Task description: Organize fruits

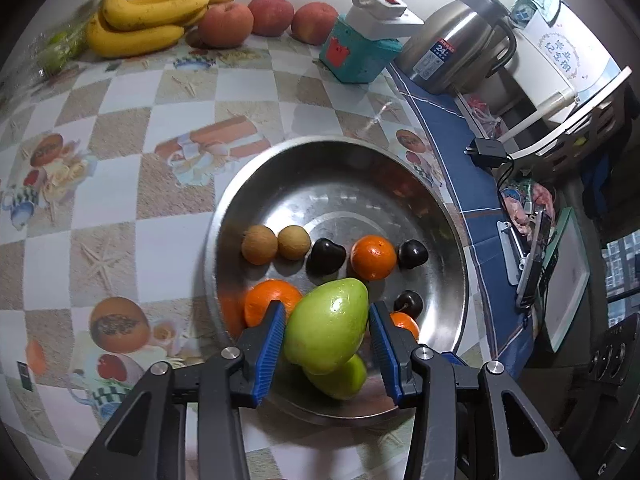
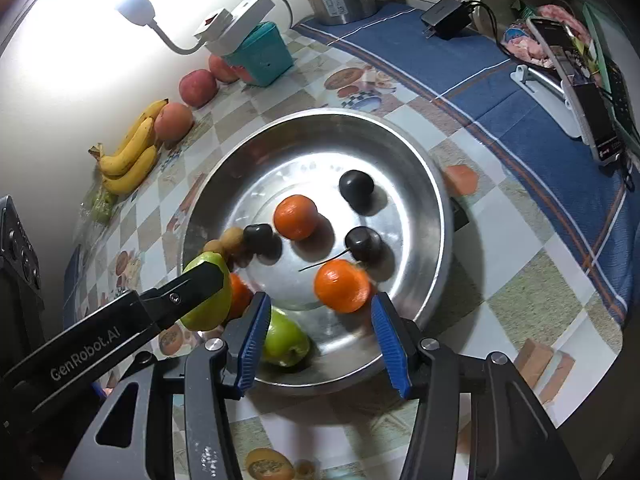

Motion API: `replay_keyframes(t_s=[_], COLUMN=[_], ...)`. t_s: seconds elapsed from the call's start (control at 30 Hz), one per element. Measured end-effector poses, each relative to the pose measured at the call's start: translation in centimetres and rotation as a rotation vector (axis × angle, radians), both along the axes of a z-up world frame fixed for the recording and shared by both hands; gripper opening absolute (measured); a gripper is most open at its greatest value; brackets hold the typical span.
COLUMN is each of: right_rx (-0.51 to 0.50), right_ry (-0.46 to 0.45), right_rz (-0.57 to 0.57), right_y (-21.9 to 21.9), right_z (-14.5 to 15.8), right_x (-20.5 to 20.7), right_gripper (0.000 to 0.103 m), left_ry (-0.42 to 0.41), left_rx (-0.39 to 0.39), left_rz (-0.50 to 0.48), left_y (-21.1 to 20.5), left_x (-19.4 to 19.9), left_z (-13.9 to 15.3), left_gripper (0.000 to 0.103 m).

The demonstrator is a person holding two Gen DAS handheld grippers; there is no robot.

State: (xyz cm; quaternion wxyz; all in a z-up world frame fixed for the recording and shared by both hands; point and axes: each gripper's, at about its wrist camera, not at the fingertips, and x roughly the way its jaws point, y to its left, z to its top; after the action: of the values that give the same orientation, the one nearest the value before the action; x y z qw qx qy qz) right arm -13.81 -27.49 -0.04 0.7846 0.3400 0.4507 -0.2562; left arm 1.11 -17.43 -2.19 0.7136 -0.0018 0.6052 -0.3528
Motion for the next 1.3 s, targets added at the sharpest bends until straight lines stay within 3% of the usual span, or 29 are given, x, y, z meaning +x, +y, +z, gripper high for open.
replay_keyframes(t_s=[0.53,0.67,0.77,0.9,1.0,1.3], right_rx=[0.017,0.013,0.010,-0.010,-0.021,-0.033], right_ry=[0.009,0.009,0.008,0.013,0.017,0.048], right_rz=[0.017,0.034,0.056,0.100,0.131,0.190], right_y=[0.3,0.6,1.1,2.2,2.9,4.2], right_z=[-0.4,-0.4,-0.4,-0.3,-0.4,-1.1], right_x=[0.2,0.5,0.9,1.6,2.2,3.3], right_gripper=[0.054,0.054,0.054,0.057,0.069,0.081], left_ry=[0.017,-0.003,-0.041,-0.065,-0.070,-0.105], left_rx=[-0.030,0.028,0.132,0.258,0.310,0.382], left_rz=[0.071,0.147,0.216,0.291,0.322,0.346], left_y=[2.2,4.2,6.0,8.6,10.2,12.9], left_x=[0.9,1.8,2.6,3.7,4.0,4.1], left_z=[1.2,1.3,0.9,-0.3,-1.2,-2.1], left_gripper=[0.047,0.060,0.063,0.081,0.091,0.096])
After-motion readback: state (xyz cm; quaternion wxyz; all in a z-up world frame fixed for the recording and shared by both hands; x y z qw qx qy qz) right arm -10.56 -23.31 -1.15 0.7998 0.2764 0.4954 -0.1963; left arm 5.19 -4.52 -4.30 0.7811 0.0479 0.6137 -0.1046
